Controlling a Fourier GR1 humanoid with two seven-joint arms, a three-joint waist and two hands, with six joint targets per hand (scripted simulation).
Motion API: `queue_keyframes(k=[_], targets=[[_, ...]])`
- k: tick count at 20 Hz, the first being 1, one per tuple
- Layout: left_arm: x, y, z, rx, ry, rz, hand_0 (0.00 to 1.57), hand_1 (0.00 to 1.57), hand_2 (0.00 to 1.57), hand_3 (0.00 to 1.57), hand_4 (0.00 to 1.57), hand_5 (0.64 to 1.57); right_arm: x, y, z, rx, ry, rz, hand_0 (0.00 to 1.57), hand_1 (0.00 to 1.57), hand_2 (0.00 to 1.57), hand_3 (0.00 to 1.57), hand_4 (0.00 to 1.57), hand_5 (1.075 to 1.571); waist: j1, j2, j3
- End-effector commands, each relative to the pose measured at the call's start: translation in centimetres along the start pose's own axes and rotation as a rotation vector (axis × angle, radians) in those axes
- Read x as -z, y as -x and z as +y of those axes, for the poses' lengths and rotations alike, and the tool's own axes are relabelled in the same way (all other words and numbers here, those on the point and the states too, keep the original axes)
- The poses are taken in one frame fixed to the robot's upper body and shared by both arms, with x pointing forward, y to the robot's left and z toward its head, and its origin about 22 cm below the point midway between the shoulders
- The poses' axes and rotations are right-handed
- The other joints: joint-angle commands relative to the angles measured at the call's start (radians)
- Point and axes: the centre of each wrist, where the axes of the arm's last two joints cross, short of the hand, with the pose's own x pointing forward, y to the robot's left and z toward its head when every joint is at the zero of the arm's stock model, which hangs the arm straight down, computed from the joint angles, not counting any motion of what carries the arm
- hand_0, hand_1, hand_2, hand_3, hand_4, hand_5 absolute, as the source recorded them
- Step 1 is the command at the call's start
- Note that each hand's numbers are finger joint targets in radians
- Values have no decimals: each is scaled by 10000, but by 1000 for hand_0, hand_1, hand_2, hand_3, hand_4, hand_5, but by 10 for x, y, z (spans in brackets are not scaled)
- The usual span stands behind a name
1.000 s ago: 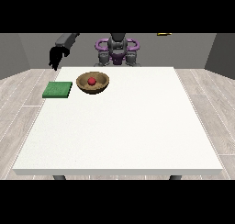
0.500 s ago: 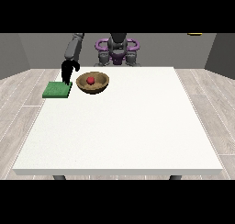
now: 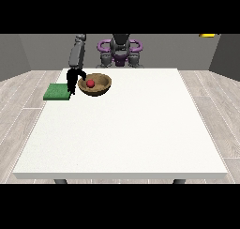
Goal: Pick the cup and pour the ball into the bowl, then pick the bowl and place it on the pad
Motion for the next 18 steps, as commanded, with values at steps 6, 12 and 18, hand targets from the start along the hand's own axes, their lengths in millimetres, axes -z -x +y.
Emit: queue_keyframes(k=[6,12,18], targets=[[-15,-25,33,245,74,-679,0,0,0,0,1013,1539,-2,15,0,-55,97,-595,0,0,0,0,469,1548,104,656,17],[-16,-13,20,-51,66,-925,0,0,0,0,1024,1536,-1,19,26,183,-47,-477,0,0,0,0,444,1547,295,827,8],[-22,-14,38,35,-63,-571,0,0,0,0,1022,1543,10,17,53,109,191,-217,0,0,0,0,498,1556,61,662,8]])
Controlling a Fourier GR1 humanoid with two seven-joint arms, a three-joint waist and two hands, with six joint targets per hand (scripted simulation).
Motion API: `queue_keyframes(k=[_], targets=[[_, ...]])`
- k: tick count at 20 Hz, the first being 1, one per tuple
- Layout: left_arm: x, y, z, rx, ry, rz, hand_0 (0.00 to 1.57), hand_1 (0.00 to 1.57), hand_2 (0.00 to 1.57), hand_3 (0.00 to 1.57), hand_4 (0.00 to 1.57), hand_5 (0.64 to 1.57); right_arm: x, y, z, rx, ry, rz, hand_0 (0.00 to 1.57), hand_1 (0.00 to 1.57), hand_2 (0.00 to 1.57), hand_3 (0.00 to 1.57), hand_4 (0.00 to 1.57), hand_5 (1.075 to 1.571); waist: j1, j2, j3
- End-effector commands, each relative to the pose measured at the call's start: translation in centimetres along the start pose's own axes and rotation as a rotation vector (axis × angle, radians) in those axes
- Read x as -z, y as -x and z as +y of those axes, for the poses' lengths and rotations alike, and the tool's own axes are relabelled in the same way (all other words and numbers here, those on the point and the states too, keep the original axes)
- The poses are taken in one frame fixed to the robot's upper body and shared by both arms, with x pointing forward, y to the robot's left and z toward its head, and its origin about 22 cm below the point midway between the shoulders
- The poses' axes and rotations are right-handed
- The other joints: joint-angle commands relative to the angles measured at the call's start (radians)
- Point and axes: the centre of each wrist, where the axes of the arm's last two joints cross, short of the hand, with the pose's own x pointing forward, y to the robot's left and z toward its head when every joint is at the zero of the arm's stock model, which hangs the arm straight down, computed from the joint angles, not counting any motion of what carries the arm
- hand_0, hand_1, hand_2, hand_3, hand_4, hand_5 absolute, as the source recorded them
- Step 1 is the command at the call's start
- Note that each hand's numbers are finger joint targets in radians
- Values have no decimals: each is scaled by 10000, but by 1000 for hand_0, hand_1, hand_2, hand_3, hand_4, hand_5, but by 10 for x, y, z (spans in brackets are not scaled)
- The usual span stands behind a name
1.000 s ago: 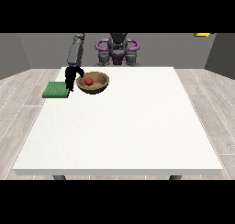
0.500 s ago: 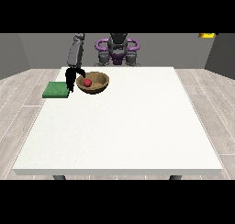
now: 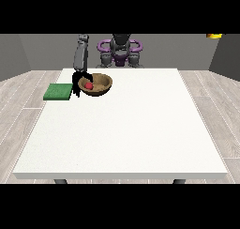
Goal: Pick the cup and pour the ball into the bowl, then pick the bowl and place it on the pad
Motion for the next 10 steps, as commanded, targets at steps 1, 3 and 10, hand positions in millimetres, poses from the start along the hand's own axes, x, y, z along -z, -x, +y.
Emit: queue_keyframes(k=[1,3,10], targets=[[-3,-13,6,38,-31,-459,0,0,0,0,1023,1540,-17,13,-33,-447,1477,1183,0,0,0,0,615,1568,224,527,187],[0,-31,18,35,5,-719,0,0,0,0,1018,1533,-30,22,-40,-1215,1838,1804,1482,1482,1571,449,621,1491,279,986,185],[-1,-38,22,-334,209,-1045,0,0,0,0,1112,1519,-43,5,-84,-3081,2796,1852,1571,1571,1571,1413,922,1525,648,1079,155]])
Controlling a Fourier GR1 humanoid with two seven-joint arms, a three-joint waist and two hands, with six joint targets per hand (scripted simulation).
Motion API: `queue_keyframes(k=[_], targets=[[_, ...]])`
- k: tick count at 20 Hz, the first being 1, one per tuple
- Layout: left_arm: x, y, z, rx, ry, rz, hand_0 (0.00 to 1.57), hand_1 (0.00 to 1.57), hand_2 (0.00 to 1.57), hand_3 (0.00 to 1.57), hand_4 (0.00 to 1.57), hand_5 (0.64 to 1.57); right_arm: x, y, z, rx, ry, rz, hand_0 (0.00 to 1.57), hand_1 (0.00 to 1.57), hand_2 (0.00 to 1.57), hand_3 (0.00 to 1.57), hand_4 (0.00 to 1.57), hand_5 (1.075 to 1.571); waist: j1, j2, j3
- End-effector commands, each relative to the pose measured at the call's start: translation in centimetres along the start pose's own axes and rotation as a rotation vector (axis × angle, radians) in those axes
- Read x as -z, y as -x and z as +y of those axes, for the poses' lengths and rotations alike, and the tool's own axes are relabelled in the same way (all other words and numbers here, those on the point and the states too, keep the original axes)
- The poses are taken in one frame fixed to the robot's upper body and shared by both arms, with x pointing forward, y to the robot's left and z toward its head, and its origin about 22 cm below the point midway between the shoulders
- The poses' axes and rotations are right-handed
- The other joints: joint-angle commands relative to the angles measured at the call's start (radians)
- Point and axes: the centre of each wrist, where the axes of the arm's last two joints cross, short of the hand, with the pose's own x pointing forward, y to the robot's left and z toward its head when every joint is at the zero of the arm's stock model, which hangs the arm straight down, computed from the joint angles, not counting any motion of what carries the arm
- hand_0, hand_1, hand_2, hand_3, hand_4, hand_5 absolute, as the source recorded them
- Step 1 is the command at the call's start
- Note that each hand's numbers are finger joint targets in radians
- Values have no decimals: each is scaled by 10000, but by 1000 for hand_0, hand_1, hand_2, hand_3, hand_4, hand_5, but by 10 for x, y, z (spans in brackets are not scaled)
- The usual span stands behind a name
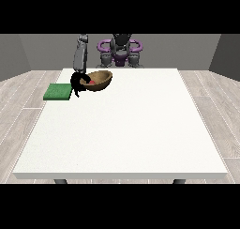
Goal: Pick the cup and pour the ball into the bowl, then pick the bowl and place it on the pad
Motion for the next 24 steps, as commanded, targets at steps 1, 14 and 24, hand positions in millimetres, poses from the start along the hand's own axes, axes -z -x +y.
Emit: queue_keyframes(k=[1,14,24], targets=[[0,-2,3,-53,-17,-45,0,0,0,0,1129,1517,-12,6,-53,-2263,1423,2207,1571,1571,1571,1424,948,1530,-57,491,303],[-18,22,29,-62,-607,1066,0,0,0,0,1204,1537,46,-100,-101,-3972,1480,2513,1571,1571,1571,865,1061,1556,-821,-653,280],[-58,55,69,272,-1634,1257,0,0,0,0,1203,1542,89,-199,-125,-4490,813,2670,1571,1571,1571,381,1123,1568,-1728,-538,330]])
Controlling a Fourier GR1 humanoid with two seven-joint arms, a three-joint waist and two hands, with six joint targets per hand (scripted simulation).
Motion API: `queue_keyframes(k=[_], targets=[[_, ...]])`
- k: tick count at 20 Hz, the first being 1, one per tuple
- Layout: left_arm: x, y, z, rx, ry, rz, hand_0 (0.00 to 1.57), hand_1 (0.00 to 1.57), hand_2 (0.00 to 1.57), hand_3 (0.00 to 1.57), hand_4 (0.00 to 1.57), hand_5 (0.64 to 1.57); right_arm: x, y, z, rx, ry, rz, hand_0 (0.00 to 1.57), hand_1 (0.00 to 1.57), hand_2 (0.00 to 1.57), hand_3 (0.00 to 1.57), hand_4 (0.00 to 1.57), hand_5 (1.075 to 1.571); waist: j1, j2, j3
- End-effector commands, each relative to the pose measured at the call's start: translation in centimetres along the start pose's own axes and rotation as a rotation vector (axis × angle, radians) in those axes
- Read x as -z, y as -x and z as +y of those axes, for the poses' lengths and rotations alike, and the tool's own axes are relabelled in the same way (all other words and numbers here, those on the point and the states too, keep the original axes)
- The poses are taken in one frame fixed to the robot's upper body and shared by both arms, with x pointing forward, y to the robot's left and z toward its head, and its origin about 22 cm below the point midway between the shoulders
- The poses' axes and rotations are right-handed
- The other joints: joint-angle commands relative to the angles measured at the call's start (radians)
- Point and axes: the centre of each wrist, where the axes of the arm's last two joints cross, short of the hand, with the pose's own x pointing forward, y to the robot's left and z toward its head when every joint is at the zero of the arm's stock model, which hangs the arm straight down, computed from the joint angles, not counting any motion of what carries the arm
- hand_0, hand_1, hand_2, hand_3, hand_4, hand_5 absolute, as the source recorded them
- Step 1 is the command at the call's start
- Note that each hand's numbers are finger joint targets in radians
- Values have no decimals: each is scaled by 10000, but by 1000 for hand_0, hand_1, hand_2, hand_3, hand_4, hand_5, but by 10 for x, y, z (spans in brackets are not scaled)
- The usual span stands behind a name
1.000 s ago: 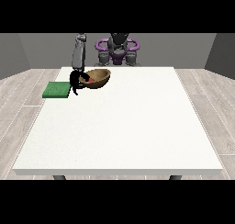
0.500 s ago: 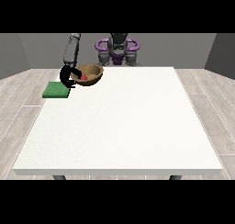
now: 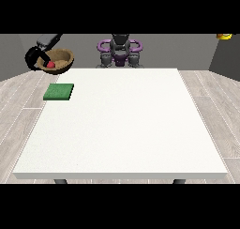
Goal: Pick the cup and pour the ball into the bowl, then pick the bowl and place it on the pad
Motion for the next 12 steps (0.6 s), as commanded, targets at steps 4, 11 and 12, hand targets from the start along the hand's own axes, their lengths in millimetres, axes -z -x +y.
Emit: queue_keyframes(k=[4,11,12], targets=[[-11,2,28,31,-310,-439,0,0,0,0,1207,1551,14,-28,-2,119,67,-349,1571,1571,1571,381,1123,1568,-193,601,7],[-13,6,14,210,-73,-449,0,0,0,0,1211,1551,21,3,8,1024,12,249,1571,1571,1571,487,1066,1567,144,544,14],[-8,5,6,-3,227,-628,0,0,0,0,1208,1553,23,5,29,1282,422,277,1571,1571,1571,444,1060,1569,483,794,16]])
